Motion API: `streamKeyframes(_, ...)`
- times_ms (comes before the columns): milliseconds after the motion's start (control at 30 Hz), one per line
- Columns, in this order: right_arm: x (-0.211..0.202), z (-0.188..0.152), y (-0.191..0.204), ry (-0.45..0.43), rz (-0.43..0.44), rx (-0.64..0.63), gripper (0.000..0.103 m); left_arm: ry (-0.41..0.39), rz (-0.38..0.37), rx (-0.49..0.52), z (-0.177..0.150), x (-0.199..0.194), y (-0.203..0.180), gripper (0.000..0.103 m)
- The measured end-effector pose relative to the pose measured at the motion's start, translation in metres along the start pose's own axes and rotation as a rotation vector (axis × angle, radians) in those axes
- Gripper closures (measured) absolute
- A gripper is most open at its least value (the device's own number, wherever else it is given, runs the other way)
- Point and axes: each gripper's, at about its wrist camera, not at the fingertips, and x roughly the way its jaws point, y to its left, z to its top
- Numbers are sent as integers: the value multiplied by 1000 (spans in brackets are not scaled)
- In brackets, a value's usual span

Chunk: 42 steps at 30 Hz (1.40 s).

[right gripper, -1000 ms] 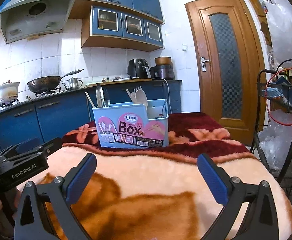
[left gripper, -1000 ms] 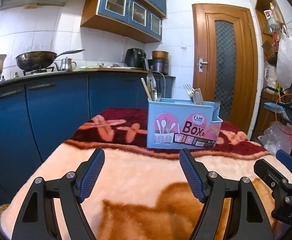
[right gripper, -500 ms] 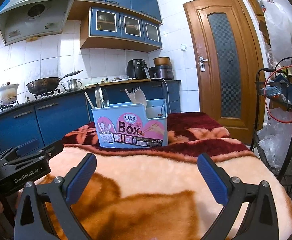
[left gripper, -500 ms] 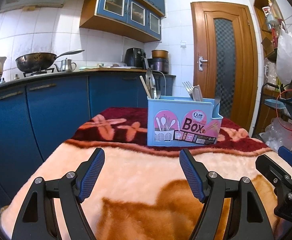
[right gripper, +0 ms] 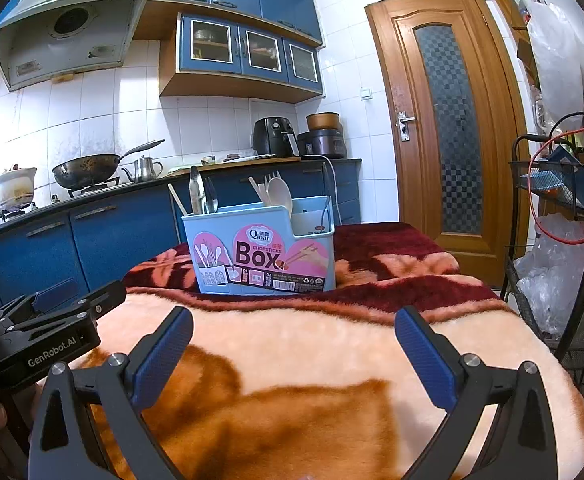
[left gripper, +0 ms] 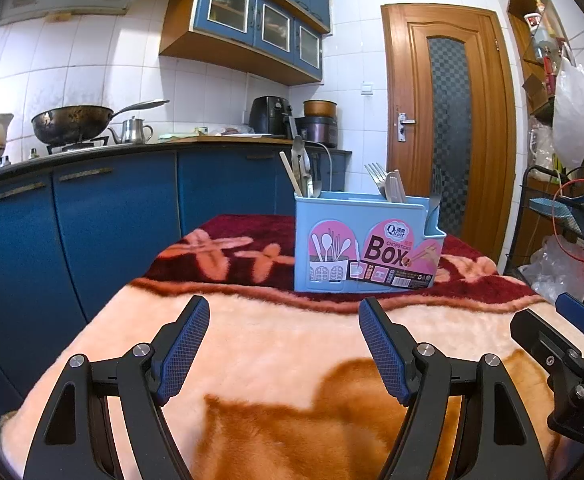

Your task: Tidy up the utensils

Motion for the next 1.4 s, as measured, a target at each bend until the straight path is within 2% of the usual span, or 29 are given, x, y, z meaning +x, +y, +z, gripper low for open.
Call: streamKeyframes(1400,0,0,0,0,0,1,0,-11,5,8,1,-2,-1,25)
